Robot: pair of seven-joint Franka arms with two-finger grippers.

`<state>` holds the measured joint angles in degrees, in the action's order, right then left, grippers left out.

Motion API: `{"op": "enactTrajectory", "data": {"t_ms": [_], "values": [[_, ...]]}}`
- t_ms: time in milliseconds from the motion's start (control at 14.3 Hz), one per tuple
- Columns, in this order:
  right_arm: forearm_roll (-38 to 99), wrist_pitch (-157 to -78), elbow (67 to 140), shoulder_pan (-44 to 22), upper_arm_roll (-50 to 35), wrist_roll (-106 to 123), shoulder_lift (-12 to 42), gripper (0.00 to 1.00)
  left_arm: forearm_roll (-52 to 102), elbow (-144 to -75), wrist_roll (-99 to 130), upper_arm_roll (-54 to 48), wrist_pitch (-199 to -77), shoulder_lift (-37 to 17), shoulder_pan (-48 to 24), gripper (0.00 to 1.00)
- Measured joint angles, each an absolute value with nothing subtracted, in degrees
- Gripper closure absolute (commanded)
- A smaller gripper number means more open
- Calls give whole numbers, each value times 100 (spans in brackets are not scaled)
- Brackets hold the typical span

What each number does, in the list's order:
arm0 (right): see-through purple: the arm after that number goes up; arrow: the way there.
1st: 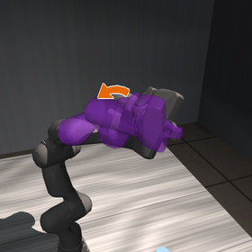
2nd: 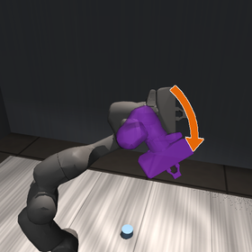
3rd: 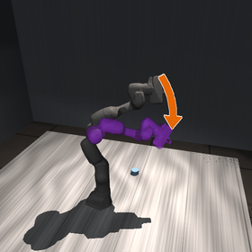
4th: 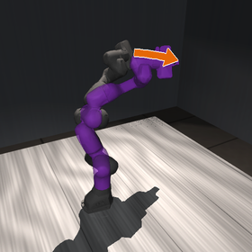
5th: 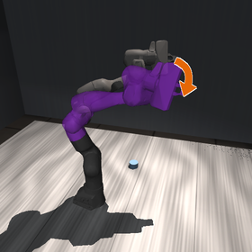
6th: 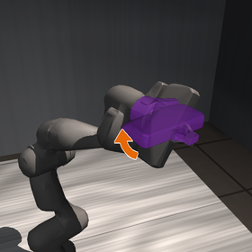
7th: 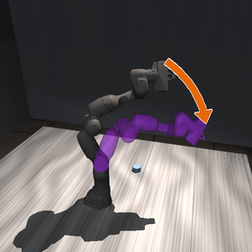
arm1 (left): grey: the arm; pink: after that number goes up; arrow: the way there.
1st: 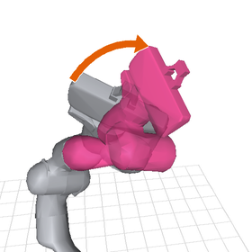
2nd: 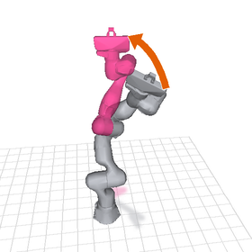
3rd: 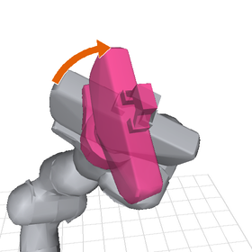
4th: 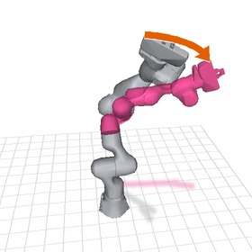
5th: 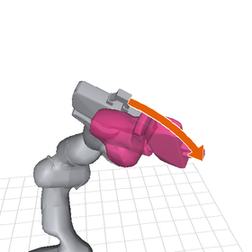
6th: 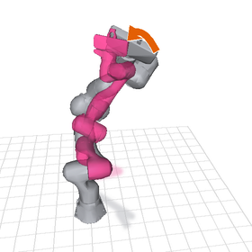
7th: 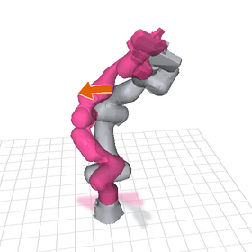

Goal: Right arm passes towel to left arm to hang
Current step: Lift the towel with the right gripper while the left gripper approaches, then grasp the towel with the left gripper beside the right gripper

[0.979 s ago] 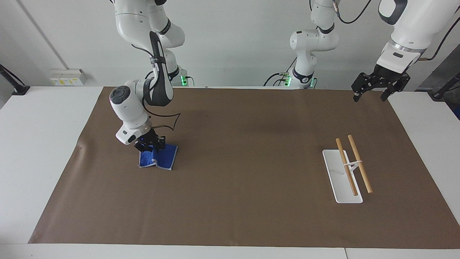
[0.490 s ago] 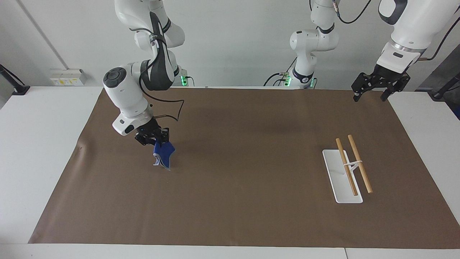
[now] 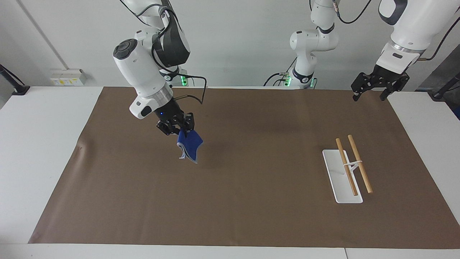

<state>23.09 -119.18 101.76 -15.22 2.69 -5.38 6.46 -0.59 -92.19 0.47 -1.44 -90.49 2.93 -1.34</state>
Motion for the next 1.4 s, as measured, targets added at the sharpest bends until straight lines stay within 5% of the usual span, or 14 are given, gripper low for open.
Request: {"op": "enactTrajectory", "data": {"t_ms": [350, 560, 909, 1399], "values": [[4241, -11919, 10110, -1530, 6, -540, 639, 100, -2, -9331, 562, -370, -9060, 354, -337, 0], [5369, -11968, 10135, -1597, -95, -540, 639, 100, 277, -10048, 1935, -455, -9885, 615, -980, 0], [7381, -13320, 10535, -2284, -116, -409, 645, 100, 1196, -10770, 4137, -466, -10995, 944, -1515, 0], [7843, -13855, 10813, -2642, -104, -58, 638, 100, 1959, -11538, 6774, -465, -12959, 1106, -2110, 0]]}}
